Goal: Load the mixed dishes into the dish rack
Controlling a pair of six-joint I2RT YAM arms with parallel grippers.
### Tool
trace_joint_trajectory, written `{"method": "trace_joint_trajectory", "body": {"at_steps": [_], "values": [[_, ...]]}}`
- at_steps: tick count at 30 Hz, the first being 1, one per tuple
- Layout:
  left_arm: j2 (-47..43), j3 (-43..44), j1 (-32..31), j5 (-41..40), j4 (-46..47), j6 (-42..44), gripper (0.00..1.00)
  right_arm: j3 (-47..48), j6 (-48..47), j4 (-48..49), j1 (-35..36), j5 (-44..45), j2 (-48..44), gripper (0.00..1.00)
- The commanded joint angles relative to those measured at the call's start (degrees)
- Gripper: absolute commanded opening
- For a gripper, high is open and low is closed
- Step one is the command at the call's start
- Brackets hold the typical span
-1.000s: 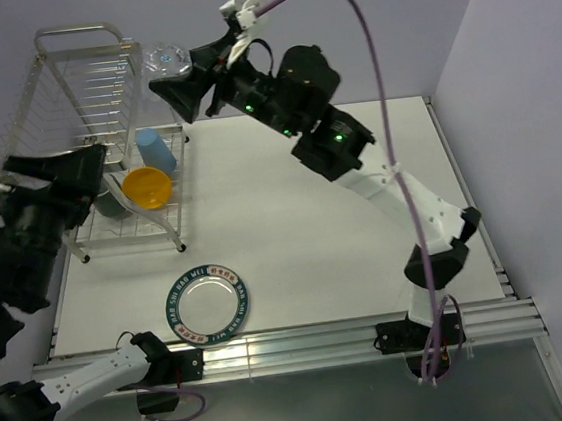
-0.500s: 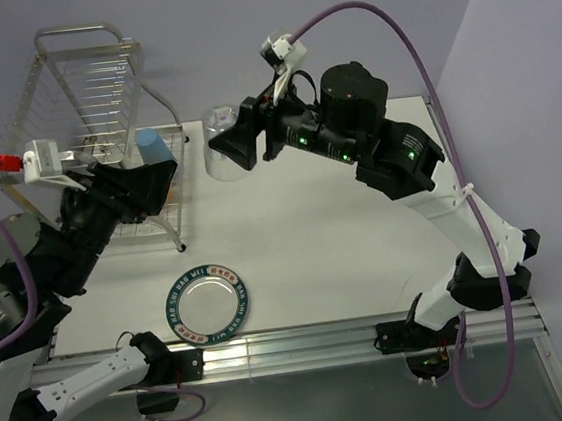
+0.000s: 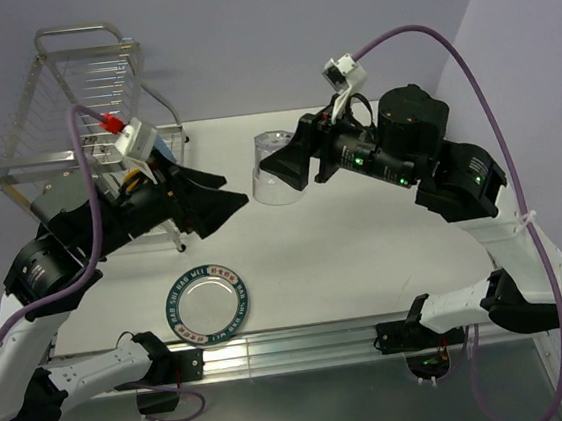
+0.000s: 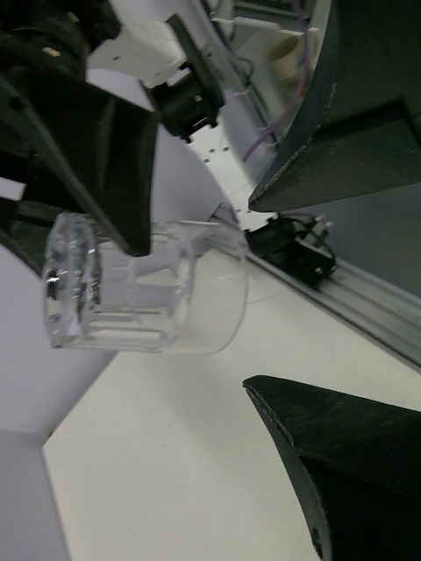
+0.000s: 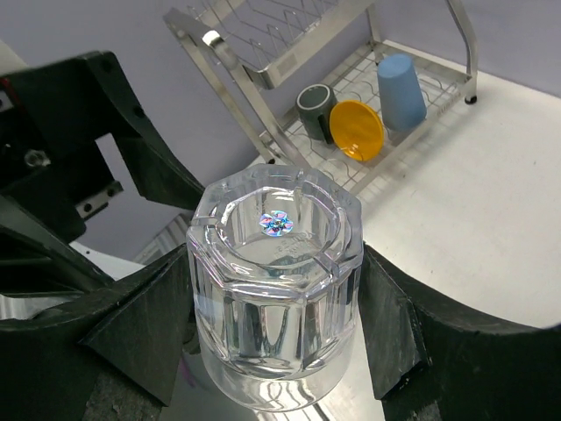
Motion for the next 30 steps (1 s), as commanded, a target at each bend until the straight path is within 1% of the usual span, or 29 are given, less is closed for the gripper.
{"method": "trace_joint_trajectory", "body": {"at_steps": [1, 5, 9, 10, 11, 12, 13, 14, 15, 16, 18, 19, 20, 21, 22, 23, 25, 27, 30], "values": [[-1.4, -1.5, 0.1, 10.2, 1.4, 1.6, 0.81, -2.3, 5.5, 0.2, -1.8, 0.8, -3.2, 0.00], [-1.0, -2.1, 0.1, 15.9, 2.2, 2.1, 0.82, -2.5, 11.8, -1.8, -6.0, -4.1, -3.4, 0.00], [-2.7, -2.4, 0.0, 14.1, 3.2, 3.5, 0.81, -5.1, 20.7, -1.9, -11.8, -8.7, -4.4, 0.00], [-3.3, -2.7, 0.1, 13.2, 4.0, 3.9, 0.81, -7.2, 25.3, -1.6, -13.3, -12.0, -4.9, 0.00], [-4.3, -3.0, 0.1, 12.3, 4.0, 4.2, 0.81, -8.3, 27.6, -0.7, -15.7, -13.3, -5.2, 0.00], [-4.6, -3.2, 0.1, 10.4, 3.9, 5.2, 0.81, -9.8, 32.8, 0.1, -16.6, -14.3, -5.5, 0.00], [-4.9, -3.4, 0.1, 9.3, 3.7, 5.6, 0.81, -13.7, 35.5, 1.8, -17.3, -17.6, -6.6, 0.00], [-5.0, -3.6, 0.1, 8.3, 3.6, 5.8, 0.81, -15.4, 37.9, 5.7, -18.3, -19.4, -7.0, 0.00], [-4.9, -3.9, 0.1, 7.5, 3.6, 6.8, 0.81, -17.2, 42.8, 7.2, -18.7, -20.8, -7.3, 0.00], [-4.6, -3.9, 0.0, 6.7, 3.4, 7.1, 0.80, -20.3, 45.1, 9.0, -18.8, -22.2, -7.6, 0.00], [-4.0, -3.9, 0.1, 5.3, 3.4, 8.6, 0.80, -22.6, 49.2, 13.1, -19.4, -25.4, -7.9, 0.00], [-3.6, -3.9, 0.1, 4.2, 3.4, 9.2, 0.80, -25.2, 53.1, 15.0, -19.6, -26.6, -8.2, 0.00], [-3.1, -4.0, 0.0, 3.6, 3.4, 9.8, 0.80, -26.4, 55.2, 18.7, -20.0, -28.7, -8.7, 0.00], [-2.8, -4.0, -0.1, 3.3, 3.4, 11.5, 0.80, -28.1, 60.1, 21.5, -20.4, -30.1, -8.9, 0.00], [-2.5, -4.0, 0.0, 3.2, 3.3, 12.3, 0.80, -31.4, 62.8, 24.4, -20.6, -31.4, -9.7, 0.00], [-2.0, -4.1, 0.0, 2.6, 3.3, 12.8, 0.80, -32.9, 65.2, 29.5, -20.7, -32.4, -10.1, 0.00], [-1.4, -4.0, -0.1, 2.5, 2.7, 14.9, 0.80, -36.2, 71.2, 33.6, -21.0, -33.9, -11.0, 0.00], [-1.1, -4.5, -0.1, 1.6, 2.1, 16.6, 0.79, -37.3, 74.8, 36.8, -21.2, -34.6, -11.3, 0.00], [-1.5, -5.3, -0.1, 0.2, 1.4, 18.7, 0.80, -38.0, 77.3, 39.5, -21.3, -35.8, -11.4, 0.00]]}}
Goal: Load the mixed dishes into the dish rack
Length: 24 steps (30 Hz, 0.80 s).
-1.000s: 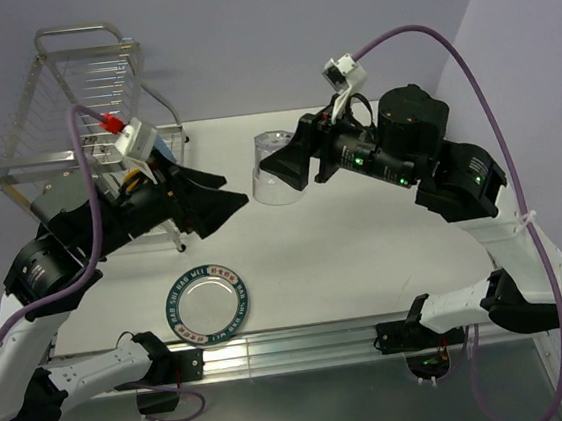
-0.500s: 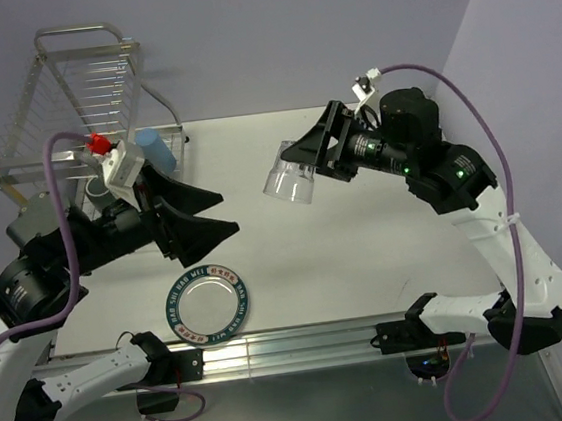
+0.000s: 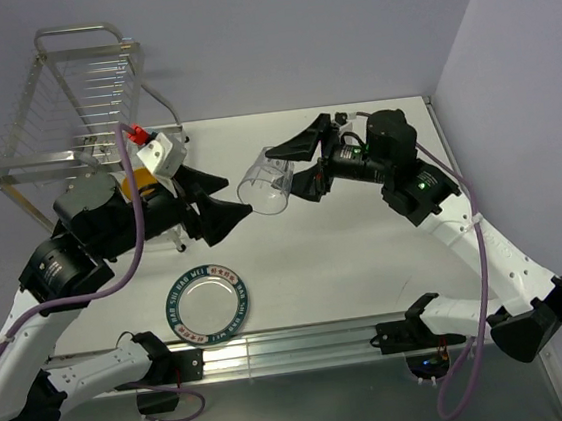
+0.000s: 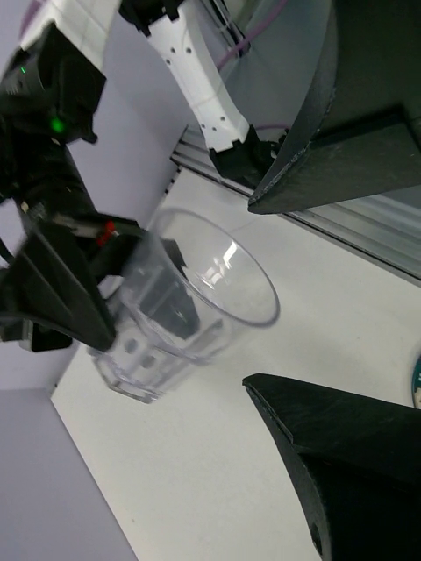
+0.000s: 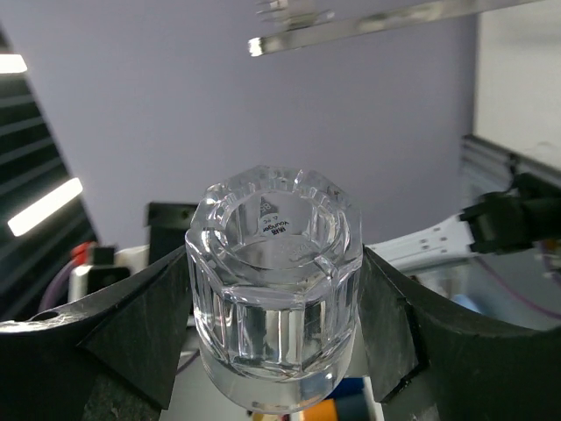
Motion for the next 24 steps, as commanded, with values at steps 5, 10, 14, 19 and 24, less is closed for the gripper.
{"method": "trace_joint_trajectory", "body": {"at_steps": [5, 10, 14, 19, 24], "values": [[0.2, -0.6, -0.1, -3.1, -1.5, 6.6, 0.78, -1.0, 14.1, 16.2, -0.5, -6.1, -3.1, 0.00], [0.9, -0.9, -0.1, -5.4, 0.6, 6.5, 0.79, 1.3, 12.7, 14.8, -0.5, -6.8, -2.0, 0.00], [2.2, -0.3, -0.1, -5.7, 2.3, 5.9, 0.78, 1.5, 11.5, 13.2, -0.5, -7.3, -1.4, 0.00], [3.6, 0.2, 0.0, -4.7, 3.7, 5.6, 0.76, 1.1, 9.6, 11.7, -0.4, -7.2, -1.5, 0.00], [4.2, 0.7, -0.1, -6.4, 4.5, 5.1, 0.74, 1.5, 7.2, 9.6, -0.4, -7.0, -1.8, 0.00]]}}
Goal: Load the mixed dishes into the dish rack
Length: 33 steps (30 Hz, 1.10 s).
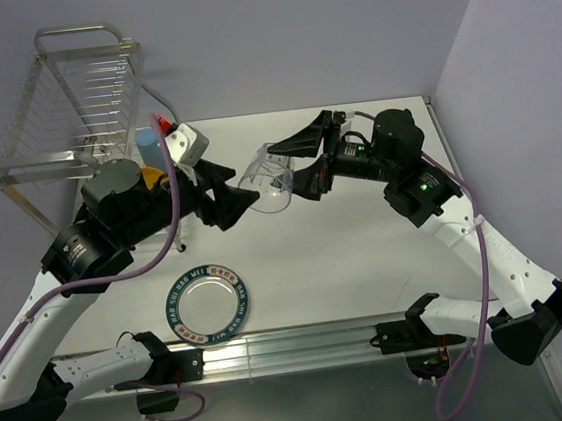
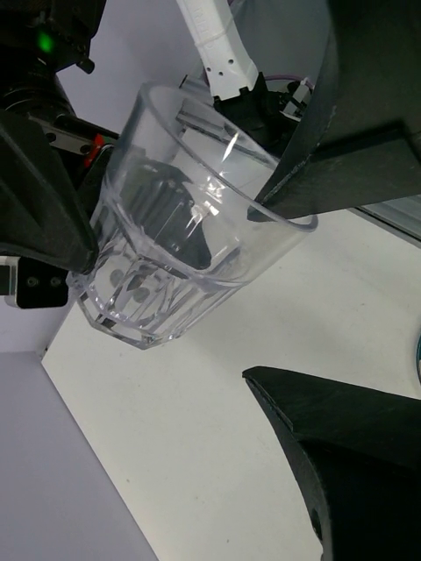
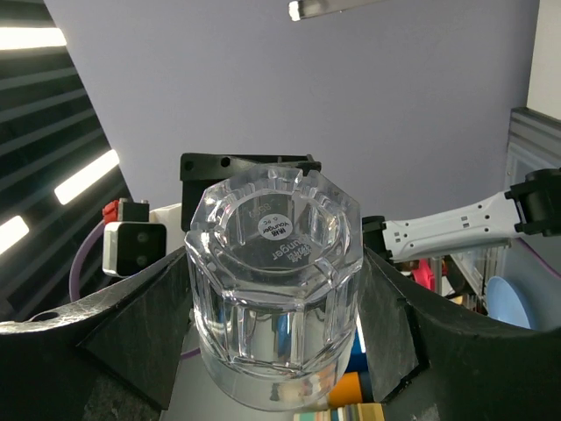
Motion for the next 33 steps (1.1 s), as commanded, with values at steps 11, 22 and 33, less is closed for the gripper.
{"method": "trace_joint_trajectory", "body": {"at_steps": [11, 22, 33], "values": [[4.0, 4.0, -0.1, -8.9, 4.2, -2.2, 0.30, 4.8, -6.2, -0.6, 0.3, -1.8, -0.4, 0.00], [6.0, 7.6, -0.1, -15.1, 5.0, -7.2, 0.00, 10.7, -18.5, -10.9, -0.9, 3.1, 2.1, 0.69], [6.6, 10.9, -0.1, -27.3, 1.2, -10.8, 0.00, 22.9, -37.5, -30.5, -2.1, 17.2, 3.7, 1.00]]}}
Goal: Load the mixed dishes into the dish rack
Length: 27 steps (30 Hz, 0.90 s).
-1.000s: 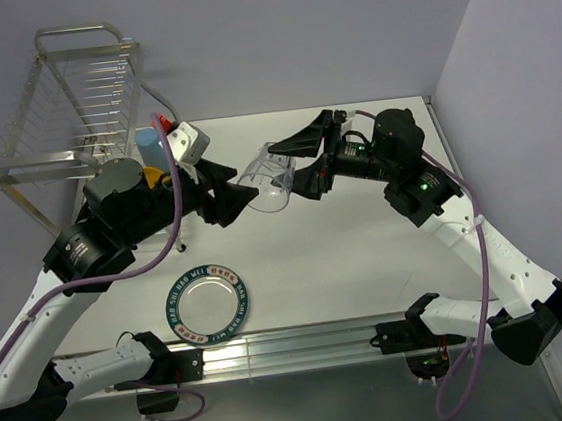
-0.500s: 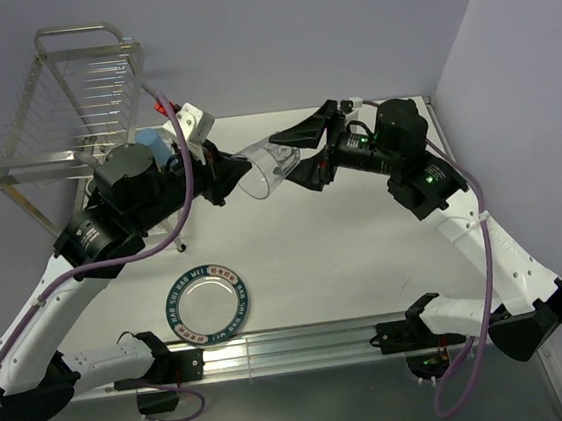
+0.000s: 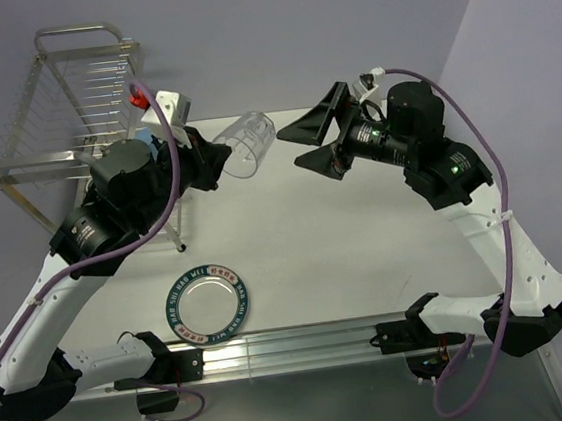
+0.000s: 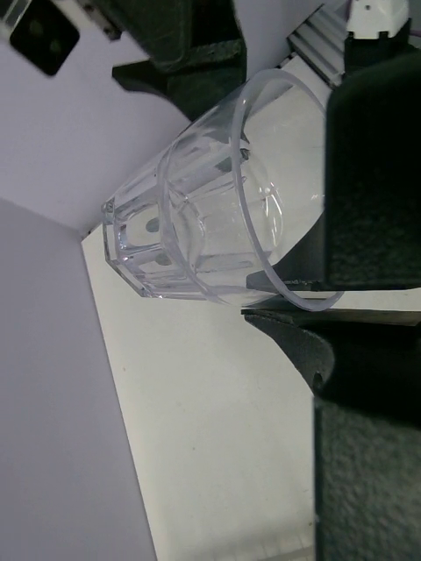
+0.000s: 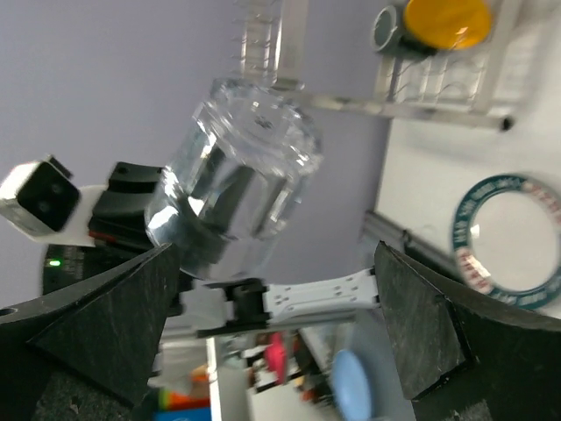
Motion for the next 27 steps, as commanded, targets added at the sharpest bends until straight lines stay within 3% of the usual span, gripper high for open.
{"method": "trace_joint_trajectory", "body": {"at_steps": [1, 7, 8, 11, 12, 13, 27], "values": [[1.3, 5.4, 0.2, -6.7, -0.4, -2.9, 0.00, 7.4, -12.9, -7.9, 0.1, 7.1, 1.2, 1.00], [9.8, 14.8, -0.1, -10.0, -8.8, -3.8, 0.00, 24.7, -26.6, -20.4, 8.2, 18.5, 8.7, 0.92], [11.7, 16.9, -0.1, -10.0, -10.7, -4.0, 0.00, 26.7, -27.8, -21.6, 11.0, 21.9, 9.8, 0.83], [15.1, 19.7, -0.5, -10.2, -14.3, -4.2, 0.00, 31.6, -32.2, -24.2, 14.9, 27.5, 13.4, 0.72], [15.7, 21.2, -0.6, -10.5, -15.2, -4.7, 0.00, 31.9, -34.4, -23.5, 17.7, 29.9, 13.7, 0.59], [16.3, 21.7, -0.7, -10.4, -16.0, -4.9, 0.00, 31.5, -35.4, -23.1, 19.1, 31.6, 14.0, 0.56], [16.9, 21.8, -1.9, -11.0, -20.4, -6.8, 0.00, 33.1, -45.8, -28.6, 30.7, 58.8, 19.3, 0.56]]}}
